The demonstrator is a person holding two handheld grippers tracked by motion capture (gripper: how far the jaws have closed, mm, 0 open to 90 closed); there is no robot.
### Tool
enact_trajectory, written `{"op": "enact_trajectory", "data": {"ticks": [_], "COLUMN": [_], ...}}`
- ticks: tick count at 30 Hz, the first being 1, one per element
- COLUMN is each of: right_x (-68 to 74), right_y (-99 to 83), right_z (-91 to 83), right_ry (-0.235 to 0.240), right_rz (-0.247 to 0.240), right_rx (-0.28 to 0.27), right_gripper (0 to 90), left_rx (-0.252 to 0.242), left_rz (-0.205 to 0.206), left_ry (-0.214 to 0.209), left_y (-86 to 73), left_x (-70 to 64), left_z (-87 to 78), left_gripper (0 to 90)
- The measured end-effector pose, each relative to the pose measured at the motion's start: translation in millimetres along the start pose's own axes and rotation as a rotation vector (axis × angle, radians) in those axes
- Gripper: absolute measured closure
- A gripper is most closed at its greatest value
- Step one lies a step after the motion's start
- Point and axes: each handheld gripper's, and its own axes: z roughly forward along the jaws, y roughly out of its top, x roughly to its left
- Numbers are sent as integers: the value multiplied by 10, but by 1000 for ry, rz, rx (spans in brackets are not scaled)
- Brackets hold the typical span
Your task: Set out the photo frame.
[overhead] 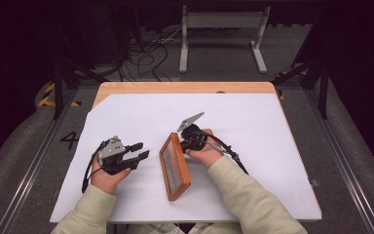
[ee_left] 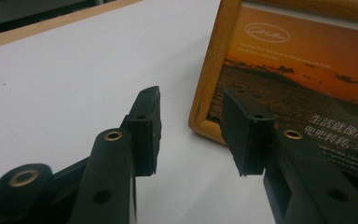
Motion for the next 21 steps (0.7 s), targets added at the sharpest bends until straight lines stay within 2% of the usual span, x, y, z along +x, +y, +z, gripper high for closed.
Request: {"op": "enact_trajectory", "data": {"ticks": [2, 4, 7, 9, 10, 12, 13, 14, 15, 17, 18, 19, 20, 21], "right_x": [10, 3, 26, 55, 68, 116, 116, 162, 185, 231, 247, 247, 266, 290], "right_y": [15, 6, -2, -10, -15, -15, -15, -7, -4, 10, 14, 14, 17, 32], "right_z": [0, -35, -156, -264, -317, -419, -419, -517, -565, -661, -704, -704, -747, -808], "right_ry": [-9, -14, -62, -77, -99, -175, -175, -203, -214, -215, -213, -213, -213, -209], "right_rz": [-18, -6, 4, 45, 51, 64, 64, 95, 101, 114, 109, 109, 97, 102], "right_rx": [7, 2, 14, 7, 6, 20, 20, 22, 19, 5, -25, -25, -55, -59], "right_gripper": [900, 900, 897, 787, 758, 679, 679, 627, 613, 591, 561, 561, 553, 555], "left_rx": [0, 0, -7, -11, -12, -14, -14, -13, -13, -2, 3, 3, 3, 6], "left_rz": [1, -1, -25, -39, -45, -55, -55, -69, -69, -75, -78, -78, -79, -86], "left_ry": [3, 5, 5, 14, 21, 31, 31, 41, 41, 51, 49, 49, 47, 47], "left_y": [0, -1, 2, 3, 0, -11, -11, -21, -21, -29, -30, -30, -30, -30], "left_x": [8, 8, 21, 38, 50, 83, 83, 105, 105, 131, 134, 134, 136, 129], "left_z": [-10, -12, -11, -25, -37, -62, -62, -80, -80, -95, -96, -96, -91, -86], "left_gripper": [581, 577, 534, 484, 470, 459, 455, 453, 448, 445, 445, 442, 442, 442]}}
